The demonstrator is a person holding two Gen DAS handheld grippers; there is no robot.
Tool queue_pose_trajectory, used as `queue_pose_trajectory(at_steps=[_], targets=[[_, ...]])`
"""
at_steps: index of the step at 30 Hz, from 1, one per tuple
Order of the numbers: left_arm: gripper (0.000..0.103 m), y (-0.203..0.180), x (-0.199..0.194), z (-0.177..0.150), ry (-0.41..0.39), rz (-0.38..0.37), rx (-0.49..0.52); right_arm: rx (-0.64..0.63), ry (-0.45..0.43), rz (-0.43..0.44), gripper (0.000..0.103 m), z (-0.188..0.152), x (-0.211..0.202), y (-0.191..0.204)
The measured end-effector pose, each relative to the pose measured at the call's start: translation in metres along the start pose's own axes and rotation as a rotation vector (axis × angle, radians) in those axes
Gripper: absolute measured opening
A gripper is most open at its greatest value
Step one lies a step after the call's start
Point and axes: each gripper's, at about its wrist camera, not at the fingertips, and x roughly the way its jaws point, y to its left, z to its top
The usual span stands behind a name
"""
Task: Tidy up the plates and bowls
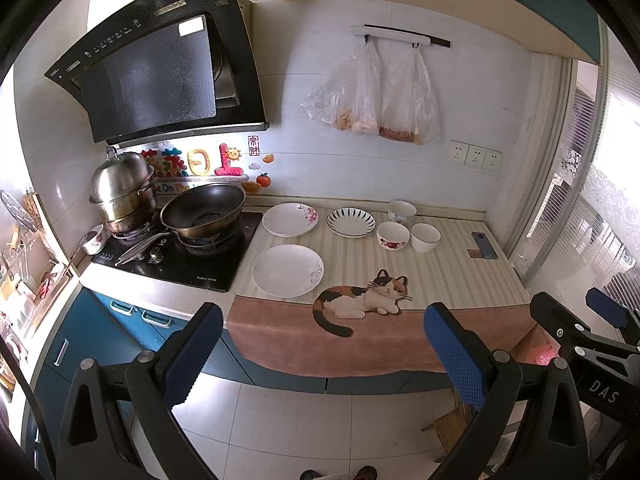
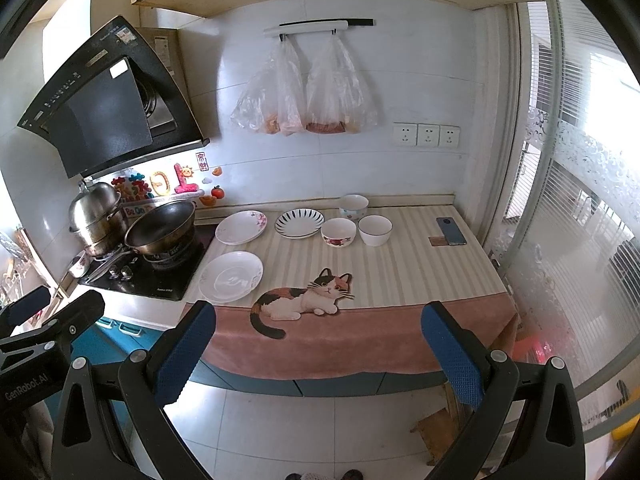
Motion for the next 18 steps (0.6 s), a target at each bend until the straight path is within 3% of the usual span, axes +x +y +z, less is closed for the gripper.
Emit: queue_pose_trajectory(at_steps=[13, 18], targets=[[0.103, 0.0, 0.006, -0.001, 0.003, -0.006, -0.001, 0.007, 0.0, 0.007, 0.103, 0.0, 0.002, 0.009], [0.103, 0.006, 0.028, 0.0, -0.082, 0.048, 0.002, 0.06, -0.082, 0.073, 0.103, -0.001, 0.011, 0.012]])
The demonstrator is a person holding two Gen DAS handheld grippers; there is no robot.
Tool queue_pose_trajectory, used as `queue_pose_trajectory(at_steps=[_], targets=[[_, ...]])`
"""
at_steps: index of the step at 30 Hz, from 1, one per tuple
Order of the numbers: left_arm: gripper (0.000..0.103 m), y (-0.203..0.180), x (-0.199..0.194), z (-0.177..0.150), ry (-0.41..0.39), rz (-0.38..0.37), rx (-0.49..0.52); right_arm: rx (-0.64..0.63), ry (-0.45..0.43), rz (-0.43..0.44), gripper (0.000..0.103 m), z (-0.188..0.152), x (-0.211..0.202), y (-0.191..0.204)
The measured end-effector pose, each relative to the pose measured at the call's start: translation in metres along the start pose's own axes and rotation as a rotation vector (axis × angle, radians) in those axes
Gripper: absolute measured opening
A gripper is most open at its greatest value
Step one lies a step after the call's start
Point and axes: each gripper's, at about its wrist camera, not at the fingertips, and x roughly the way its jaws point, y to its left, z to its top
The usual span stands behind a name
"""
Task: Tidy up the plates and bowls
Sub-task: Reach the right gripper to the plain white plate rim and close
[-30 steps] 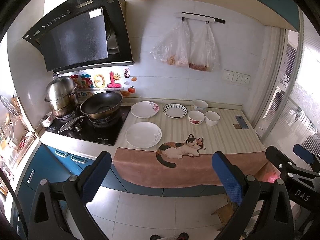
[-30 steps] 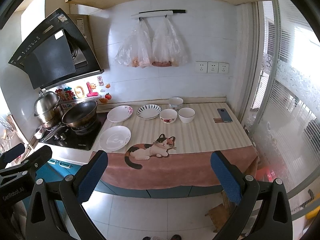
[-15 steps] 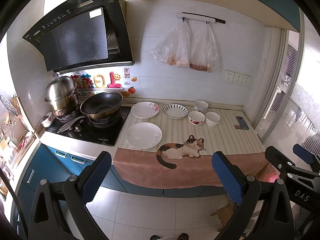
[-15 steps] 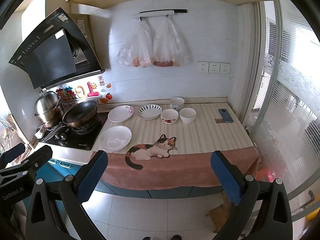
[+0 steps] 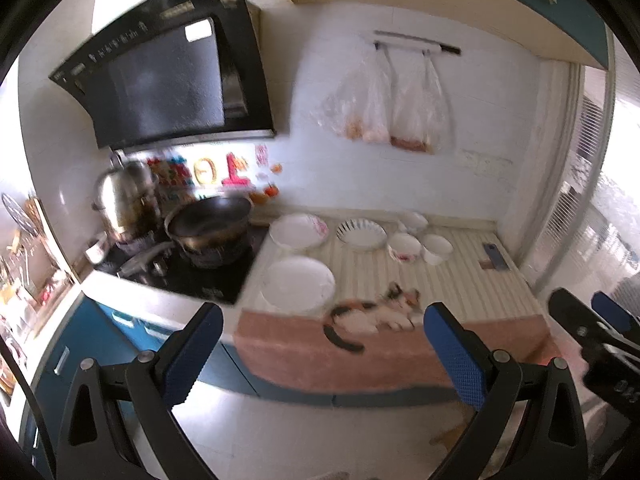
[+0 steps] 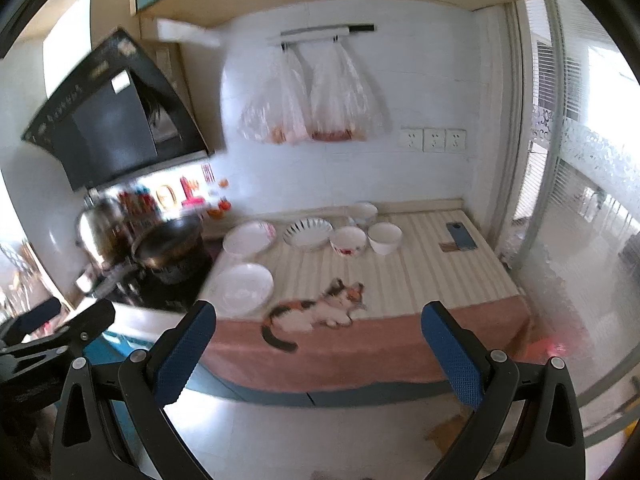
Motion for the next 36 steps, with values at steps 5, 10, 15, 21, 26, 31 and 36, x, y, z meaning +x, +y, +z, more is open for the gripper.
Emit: queue_pose_trajectory(at_steps=[5, 10, 15, 21, 26, 31, 36], targets=[[0.103, 0.016, 0.05, -0.005, -0.04, 0.061, 0.01, 0.03, 0.05, 0.052, 0.103, -0.005, 0.049, 0.005], [0.103, 0.036, 0.13, -0.005, 0.093, 0.057, 0.021, 0.038, 0.151, 0.127, 0.103, -0.013, 0.125, 0.01], [0.102, 0.053, 0.215, -0.008, 0.234, 0.044, -0.019, 0.055, 0.319, 0.196, 0.103, -0.022, 0.238, 0.01], [0.1, 0.081, 0.333, -0.008, 0.387, 0.081, -0.143, 0.089, 0.489, 0.258, 0.103, -0.03, 0.39, 0.005], [0.094, 0.112, 0.419, -0.013, 0.52, 0.106, -0.251, 0.068, 0.643, 0.299, 0.103, -0.038, 0.517, 0.014], [0.094, 0.135, 0.481, -0.025, 0.616, 0.164, -0.274, 0.023, 0.776, 0.354, 0.102, -0.056, 0.606, 0.037], [0.091, 0.149, 0.541, -0.039, 0.738, 0.115, -0.288, -0.013, 0.854, 0.369, 0.098, -0.07, 0.659, 0.067]])
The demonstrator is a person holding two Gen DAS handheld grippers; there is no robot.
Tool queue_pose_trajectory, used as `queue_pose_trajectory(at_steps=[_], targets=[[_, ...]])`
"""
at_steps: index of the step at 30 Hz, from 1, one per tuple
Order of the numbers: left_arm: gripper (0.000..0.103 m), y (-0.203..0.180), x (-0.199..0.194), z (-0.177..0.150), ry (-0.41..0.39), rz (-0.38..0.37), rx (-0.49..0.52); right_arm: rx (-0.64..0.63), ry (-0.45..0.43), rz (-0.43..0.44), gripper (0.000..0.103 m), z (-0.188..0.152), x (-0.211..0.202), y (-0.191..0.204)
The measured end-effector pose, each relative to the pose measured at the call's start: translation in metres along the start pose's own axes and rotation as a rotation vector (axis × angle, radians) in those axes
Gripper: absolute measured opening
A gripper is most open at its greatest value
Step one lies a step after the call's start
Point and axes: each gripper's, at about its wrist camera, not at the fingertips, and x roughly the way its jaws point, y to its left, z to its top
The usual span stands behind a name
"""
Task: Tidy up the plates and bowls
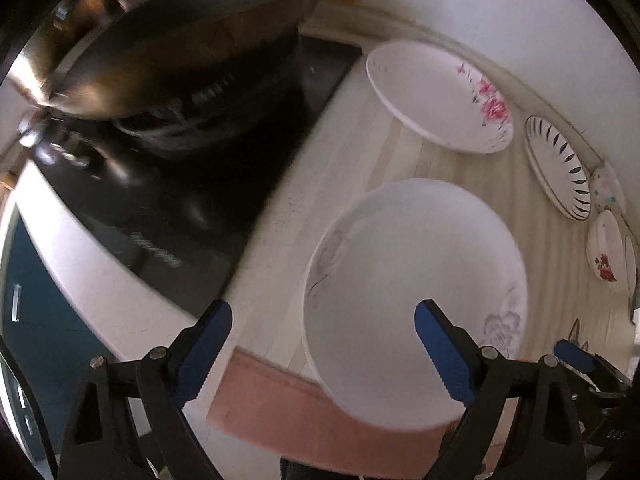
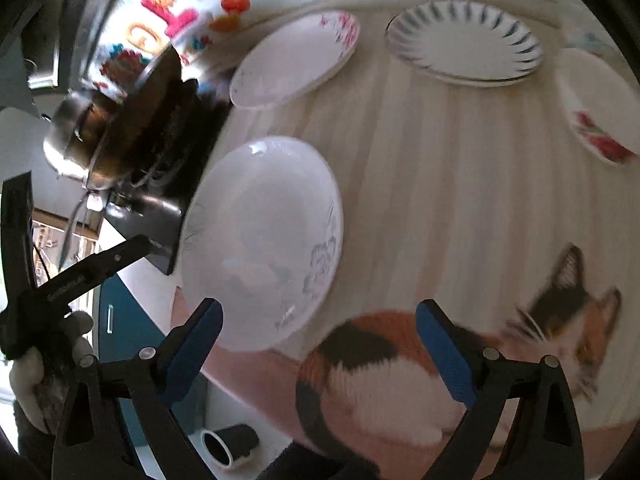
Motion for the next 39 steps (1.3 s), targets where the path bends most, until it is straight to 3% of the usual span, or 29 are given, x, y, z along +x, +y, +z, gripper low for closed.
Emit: queue_pose_trajectory(at_steps=[2, 5, 10, 14, 25, 39], targets=[[0.065, 0.001, 0.02, 0.007, 0.059, -0.026, 0.007, -0.008, 0.022, 0.012, 0.093, 0.011, 0.016, 0.003], [0.045, 0.001, 0.041, 0.011, 0.13, -0.064, 0.015, 0.004, 0.055, 0.021, 0.082, 0.026, 0.038, 0.003], [0.04, -0.002, 0.048, 0.012, 0.151, -0.09, 0.045, 0.023, 0.081, 0.037, 0.06, 0.037, 0.064, 0.003], [0.038, 0.001, 0.043, 0.012, 0.144, -0.117, 0.047, 0.037, 0.077, 0.046, 0.023, 0.037, 0.073, 0.002], [0.037, -0.028, 0.018, 0.018, 0.075, -0.12, 0.111, 0.017, 0.053, -0.005, 0.021, 0.028, 0.064, -0.003], [0.037, -0.097, 0.011, 0.007, 0.052, -0.154, 0.223, 0.067, -0.038, -0.026, 0.021, 0.016, -0.006, -0.062]])
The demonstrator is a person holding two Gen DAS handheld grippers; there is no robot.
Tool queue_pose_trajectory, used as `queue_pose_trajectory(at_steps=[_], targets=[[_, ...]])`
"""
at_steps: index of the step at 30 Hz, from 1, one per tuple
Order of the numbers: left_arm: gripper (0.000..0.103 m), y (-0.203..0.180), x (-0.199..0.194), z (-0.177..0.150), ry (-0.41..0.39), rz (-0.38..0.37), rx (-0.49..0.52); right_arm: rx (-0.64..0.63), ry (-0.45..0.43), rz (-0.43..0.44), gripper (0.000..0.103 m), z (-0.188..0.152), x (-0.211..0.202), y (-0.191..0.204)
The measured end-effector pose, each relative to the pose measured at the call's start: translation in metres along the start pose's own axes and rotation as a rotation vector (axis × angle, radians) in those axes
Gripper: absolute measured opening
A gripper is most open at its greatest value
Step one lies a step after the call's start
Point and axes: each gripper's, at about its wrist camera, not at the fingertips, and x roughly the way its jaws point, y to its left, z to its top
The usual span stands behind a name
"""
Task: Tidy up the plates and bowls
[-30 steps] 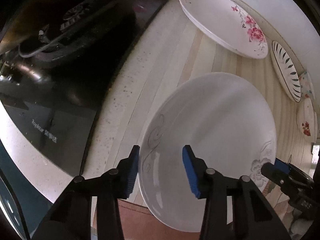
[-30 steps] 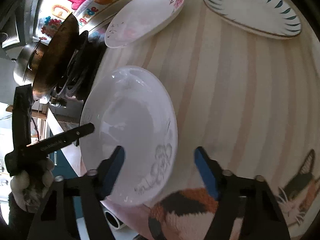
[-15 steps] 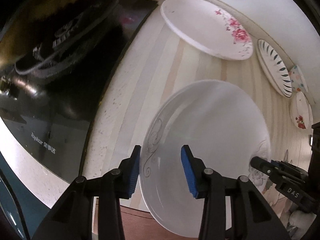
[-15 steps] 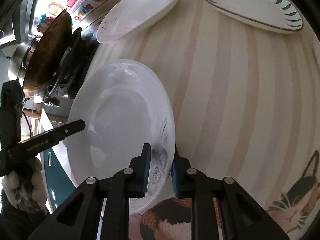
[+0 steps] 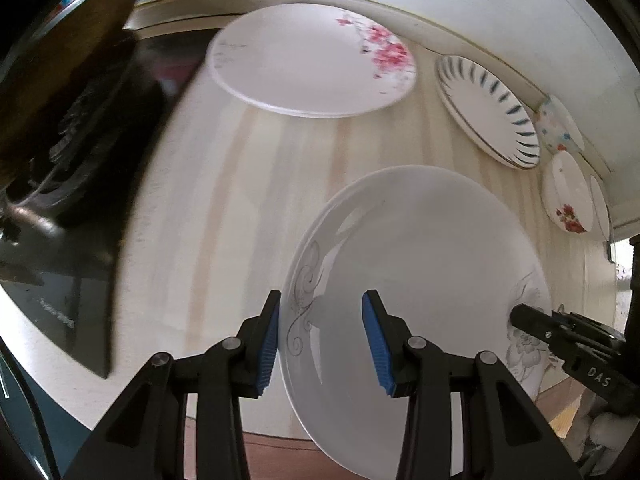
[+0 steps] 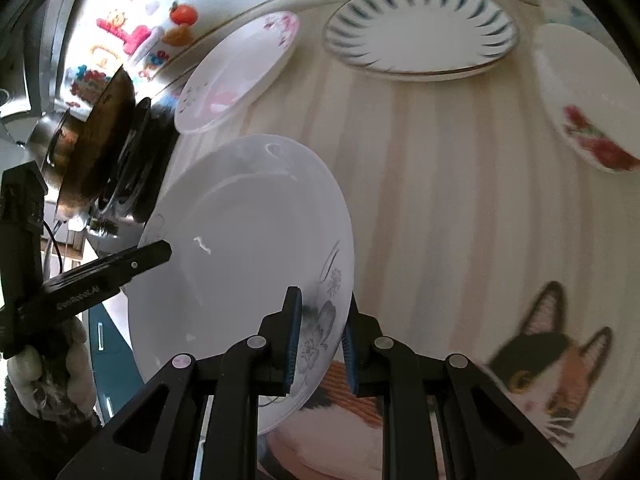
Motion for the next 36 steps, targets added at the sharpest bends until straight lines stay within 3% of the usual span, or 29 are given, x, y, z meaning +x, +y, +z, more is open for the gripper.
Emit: queue_pose_trajectory(at_steps=[9, 16, 30, 33, 36], targets=[[0.037, -0.06, 0.018, 0.007, 0.018, -0.035, 0.078, 0.049, -0.071, -0.033, 0.021, -0.006, -0.044, -0.053], [0.037, -0.089, 0.033, 0.005, 0.034, -0.011, 0.129, 0.098, -0.07, -0.057, 0.021, -0.016, -0.048, -0.087], [0.037, -0.1, 0.039, -0.009, 0.06, 0.044, 0.15, 0.121, -0.026, -0.038, 0.021, -0.03, -0.036, -0.104], [0.037, -0.096, 0.027, -0.007, 0.051, 0.054, 0.129, 0.156, 0.018, -0.01, 0.021, -0.032, -0.031, -0.112], [0.037, -0.087, 0.007, -0.003, 0.023, 0.05, 0.078, 0.179, 0.009, -0.001, 0.021, -0.033, -0.047, -0.118]])
